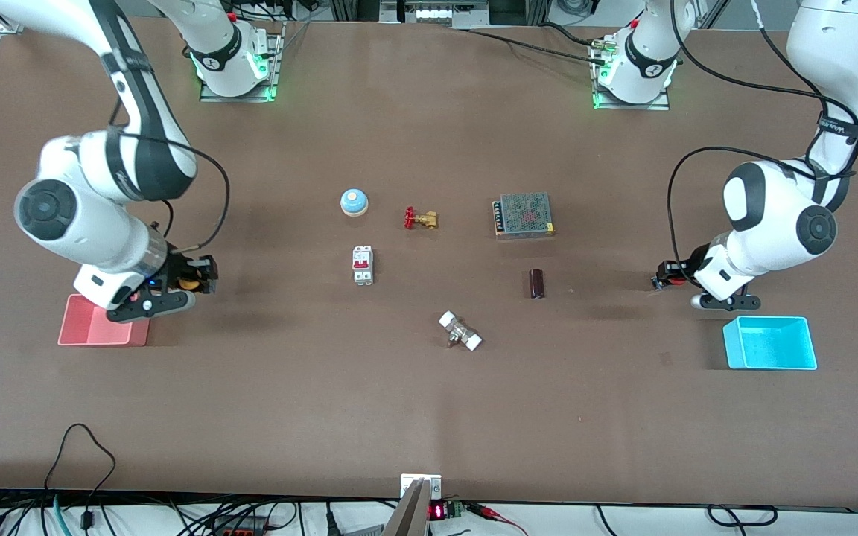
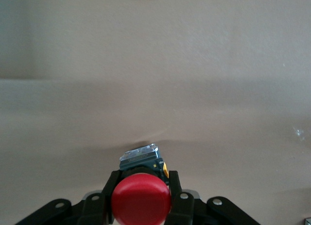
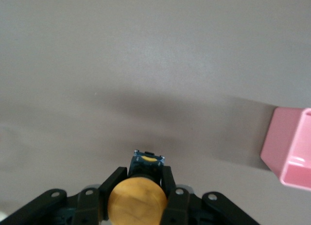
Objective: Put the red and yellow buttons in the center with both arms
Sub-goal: 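Lift the yellow button with the right gripper while the left gripper lifts the red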
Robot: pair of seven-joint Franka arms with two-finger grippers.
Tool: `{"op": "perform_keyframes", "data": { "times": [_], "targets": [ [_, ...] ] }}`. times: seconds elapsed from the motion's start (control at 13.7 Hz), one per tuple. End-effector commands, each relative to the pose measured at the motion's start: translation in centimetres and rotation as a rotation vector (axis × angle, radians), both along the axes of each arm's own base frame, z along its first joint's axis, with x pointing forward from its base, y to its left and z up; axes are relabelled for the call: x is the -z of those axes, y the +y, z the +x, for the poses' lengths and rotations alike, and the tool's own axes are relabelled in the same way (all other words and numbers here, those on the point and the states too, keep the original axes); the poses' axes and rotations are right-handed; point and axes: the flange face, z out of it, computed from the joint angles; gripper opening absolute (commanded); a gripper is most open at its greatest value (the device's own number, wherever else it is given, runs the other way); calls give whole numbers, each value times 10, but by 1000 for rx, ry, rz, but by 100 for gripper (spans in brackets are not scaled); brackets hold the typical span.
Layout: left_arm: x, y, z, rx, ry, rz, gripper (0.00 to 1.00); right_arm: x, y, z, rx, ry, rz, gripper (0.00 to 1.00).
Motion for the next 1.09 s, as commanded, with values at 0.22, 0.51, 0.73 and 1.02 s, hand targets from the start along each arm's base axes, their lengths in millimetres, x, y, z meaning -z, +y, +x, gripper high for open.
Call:
{"op": "perform_keyframes", "data": {
  "times": [0.22,0.51,0.73,1.02],
  "targets": [
    [-4,-20,-13,107,-8,-1,34,42,17,-12,10,-17,14,33],
    [-15,-25,-10,120,-19,2,100,54,60,-22,-58,7,30,33],
    [-79,-24,10,124,-99,19,100,68,88,-29,-102,8,34,33],
    [-143,-7,57,80,-85,48,100,93,105,-36,-108,14,35,33]
  ]
}}
